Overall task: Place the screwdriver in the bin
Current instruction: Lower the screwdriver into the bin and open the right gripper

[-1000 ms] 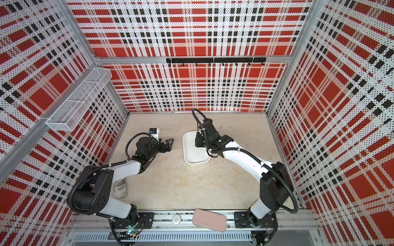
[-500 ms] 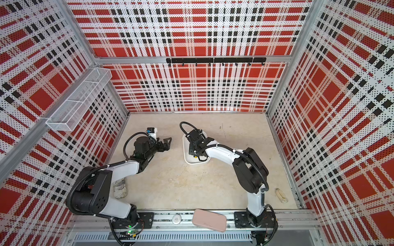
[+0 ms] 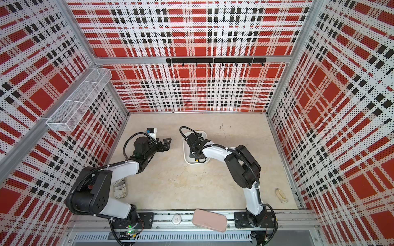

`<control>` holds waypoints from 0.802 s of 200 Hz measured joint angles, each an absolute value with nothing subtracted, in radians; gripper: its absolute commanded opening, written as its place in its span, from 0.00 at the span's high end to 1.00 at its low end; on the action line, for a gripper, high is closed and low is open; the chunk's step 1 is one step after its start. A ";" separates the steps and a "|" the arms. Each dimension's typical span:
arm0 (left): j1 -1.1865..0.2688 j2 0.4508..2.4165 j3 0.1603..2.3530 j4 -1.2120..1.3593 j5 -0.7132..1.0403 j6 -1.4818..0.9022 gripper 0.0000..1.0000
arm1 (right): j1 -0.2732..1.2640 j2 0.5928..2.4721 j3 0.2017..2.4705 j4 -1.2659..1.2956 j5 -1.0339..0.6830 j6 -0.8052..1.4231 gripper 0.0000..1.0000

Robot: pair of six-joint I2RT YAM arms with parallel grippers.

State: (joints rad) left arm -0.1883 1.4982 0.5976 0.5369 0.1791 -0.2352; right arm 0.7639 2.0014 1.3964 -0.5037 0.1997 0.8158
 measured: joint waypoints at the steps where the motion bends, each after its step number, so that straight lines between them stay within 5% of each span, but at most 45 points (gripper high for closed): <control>1: -0.188 1.498 0.598 0.537 0.179 -0.235 0.02 | 0.764 2.001 1.396 -0.503 0.200 0.817 0.61; 107: -0.182 1.480 0.590 0.531 0.163 -0.234 0.02 | 0.764 1.993 1.394 -0.494 0.209 0.782 0.54; 160: -0.151 1.433 0.582 0.528 0.138 -0.224 0.02 | 0.763 1.726 1.223 -0.367 0.300 0.603 0.53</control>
